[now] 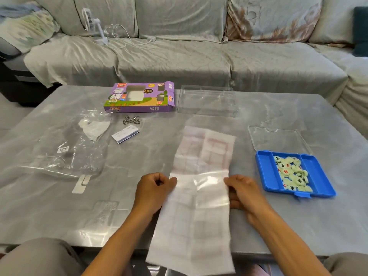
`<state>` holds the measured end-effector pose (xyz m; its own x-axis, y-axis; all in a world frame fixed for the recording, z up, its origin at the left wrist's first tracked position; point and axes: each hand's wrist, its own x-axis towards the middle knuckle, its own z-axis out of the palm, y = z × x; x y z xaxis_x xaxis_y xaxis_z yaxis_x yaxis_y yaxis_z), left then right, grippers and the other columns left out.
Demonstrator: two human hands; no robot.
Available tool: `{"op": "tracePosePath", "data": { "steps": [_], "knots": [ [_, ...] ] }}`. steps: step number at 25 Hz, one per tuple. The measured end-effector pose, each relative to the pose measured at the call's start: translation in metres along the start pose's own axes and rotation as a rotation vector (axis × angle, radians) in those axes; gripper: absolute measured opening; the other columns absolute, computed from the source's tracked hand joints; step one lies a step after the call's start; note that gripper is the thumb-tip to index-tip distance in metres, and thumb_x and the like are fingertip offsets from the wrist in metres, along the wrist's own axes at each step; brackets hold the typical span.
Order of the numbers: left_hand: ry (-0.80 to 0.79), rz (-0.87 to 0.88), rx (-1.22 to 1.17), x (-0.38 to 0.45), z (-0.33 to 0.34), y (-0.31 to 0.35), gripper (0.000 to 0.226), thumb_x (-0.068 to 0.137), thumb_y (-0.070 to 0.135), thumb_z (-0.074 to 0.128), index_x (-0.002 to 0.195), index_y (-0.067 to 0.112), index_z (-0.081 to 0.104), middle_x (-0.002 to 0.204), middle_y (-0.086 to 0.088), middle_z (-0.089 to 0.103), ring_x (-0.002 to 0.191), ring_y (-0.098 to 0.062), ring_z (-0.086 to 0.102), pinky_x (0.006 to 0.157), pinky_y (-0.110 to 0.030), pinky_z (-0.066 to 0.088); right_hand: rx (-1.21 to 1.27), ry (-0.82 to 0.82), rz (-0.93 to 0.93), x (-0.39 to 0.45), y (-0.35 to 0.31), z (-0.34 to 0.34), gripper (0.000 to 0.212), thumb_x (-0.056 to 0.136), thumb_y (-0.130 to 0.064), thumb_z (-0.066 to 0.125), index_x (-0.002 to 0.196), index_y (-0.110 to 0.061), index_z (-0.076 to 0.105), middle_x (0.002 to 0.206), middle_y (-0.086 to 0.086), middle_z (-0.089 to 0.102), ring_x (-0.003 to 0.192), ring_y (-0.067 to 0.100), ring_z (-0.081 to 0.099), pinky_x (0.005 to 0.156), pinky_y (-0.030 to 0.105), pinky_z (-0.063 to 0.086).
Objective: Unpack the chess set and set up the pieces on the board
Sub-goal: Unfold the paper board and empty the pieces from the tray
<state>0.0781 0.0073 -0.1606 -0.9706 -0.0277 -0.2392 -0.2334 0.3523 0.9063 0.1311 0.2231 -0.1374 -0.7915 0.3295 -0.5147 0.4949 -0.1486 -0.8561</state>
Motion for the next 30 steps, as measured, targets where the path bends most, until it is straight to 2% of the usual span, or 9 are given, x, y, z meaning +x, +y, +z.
{"op": "tracePosePath", "data": {
  "steps": [3, 5, 6, 9, 12, 15, 18, 23, 30],
  "knots": [
    [0.140, 0.242, 0.478, -0.012, 0.006, 0.004, 0.024, 0.075, 0.031, 0.071, 0.085, 0.028, 0.050, 0.085, 0.012, 0.056, 0.072, -0.013, 0.054, 0.064, -0.031, 0.046, -0.089, -0.140, 0.049, -0.005, 0.003, 0.005, 0.018, 0.093, -0.010, 0.057, 0.092, 0.003, 0.068, 0.078, 0.019, 0.072, 0.064, 0.031, 0.070, 0.056, 0.037, 0.059],
    [0.077, 0.492, 0.616, -0.025, 0.014, 0.011, 0.025, 0.079, 0.036, 0.068, 0.093, 0.033, 0.048, 0.097, 0.014, 0.054, 0.087, -0.010, 0.051, 0.073, -0.025, 0.045, -0.124, -0.139, 0.014, -0.006, 0.004, 0.006, 0.018, 0.093, -0.012, 0.060, 0.091, 0.003, 0.070, 0.078, 0.020, 0.073, 0.068, 0.032, 0.071, 0.061, 0.040, 0.060],
    [-0.015, 0.538, 0.588, -0.034, 0.019, 0.016, 0.023, 0.081, 0.045, 0.066, 0.093, 0.035, 0.050, 0.098, 0.017, 0.055, 0.089, -0.006, 0.050, 0.078, -0.022, 0.044, -0.118, -0.147, -0.008, -0.007, 0.005, 0.007, 0.019, 0.092, -0.014, 0.061, 0.090, 0.002, 0.070, 0.078, 0.020, 0.073, 0.066, 0.031, 0.071, 0.061, 0.040, 0.060],
    [-0.264, 0.377, 0.433, -0.056, 0.036, 0.022, 0.050, 0.068, 0.073, 0.062, 0.103, 0.038, 0.051, 0.104, 0.024, 0.053, 0.095, -0.003, 0.052, 0.082, -0.017, 0.044, -0.091, -0.184, -0.063, -0.009, 0.008, 0.016, 0.025, 0.087, -0.023, 0.068, 0.088, 0.001, 0.072, 0.069, 0.014, 0.068, 0.052, 0.021, 0.061, 0.050, 0.031, 0.052],
    [-0.192, 0.318, 0.371, -0.055, 0.042, 0.015, 0.050, 0.064, 0.071, 0.067, 0.099, 0.038, 0.052, 0.100, 0.024, 0.057, 0.093, -0.002, 0.056, 0.079, -0.018, 0.047, -0.031, -0.185, -0.102, -0.011, 0.010, 0.022, 0.021, 0.083, -0.023, 0.073, 0.080, -0.002, 0.073, 0.068, 0.010, 0.069, 0.054, 0.017, 0.062, 0.051, 0.024, 0.047],
    [-0.182, 0.270, 0.261, -0.044, 0.039, 0.012, 0.040, 0.065, 0.064, 0.073, 0.088, 0.033, 0.060, 0.090, 0.020, 0.063, 0.086, 0.001, 0.059, 0.076, -0.017, 0.049, 0.035, -0.184, -0.119, -0.011, 0.011, 0.024, 0.024, 0.082, -0.024, 0.073, 0.087, -0.001, 0.073, 0.081, 0.015, 0.074, 0.073, 0.027, 0.072, 0.063, 0.033, 0.056],
    [-0.193, 0.255, 0.226, -0.045, 0.039, 0.012, 0.040, 0.062, 0.064, 0.075, 0.082, 0.031, 0.061, 0.085, 0.018, 0.065, 0.083, 0.003, 0.059, 0.070, -0.015, 0.046, -0.049, -0.175, -0.113, -0.013, 0.010, 0.025, 0.037, 0.084, -0.034, 0.070, 0.072, 0.001, 0.064, 0.063, 0.013, 0.065, 0.058, 0.024, 0.064, 0.056, 0.033, 0.053],
    [-0.140, 0.259, 0.235, -0.045, 0.040, 0.010, 0.026, 0.069, 0.054, 0.076, 0.078, 0.035, 0.060, 0.079, 0.019, 0.065, 0.077, 0.002, 0.062, 0.066, -0.011, 0.046, -0.061, -0.179, -0.114, -0.015, 0.010, 0.022, 0.019, 0.093, -0.019, 0.061, 0.093, -0.002, 0.071, 0.078, 0.016, 0.073, 0.070, 0.031, 0.072, 0.064, 0.039, 0.059],
    [-0.184, 0.275, 0.189, -0.049, 0.039, 0.013, 0.044, 0.061, 0.058, 0.079, 0.093, 0.035, 0.059, 0.085, 0.018, 0.067, 0.079, 0.000, 0.064, 0.072, -0.018, 0.053, -0.018, -0.196, -0.177, -0.015, 0.010, 0.024, 0.017, 0.088, -0.020, 0.067, 0.092, -0.005, 0.074, 0.082, 0.011, 0.075, 0.074, 0.026, 0.072, 0.063, 0.031, 0.058]
  ]
}}
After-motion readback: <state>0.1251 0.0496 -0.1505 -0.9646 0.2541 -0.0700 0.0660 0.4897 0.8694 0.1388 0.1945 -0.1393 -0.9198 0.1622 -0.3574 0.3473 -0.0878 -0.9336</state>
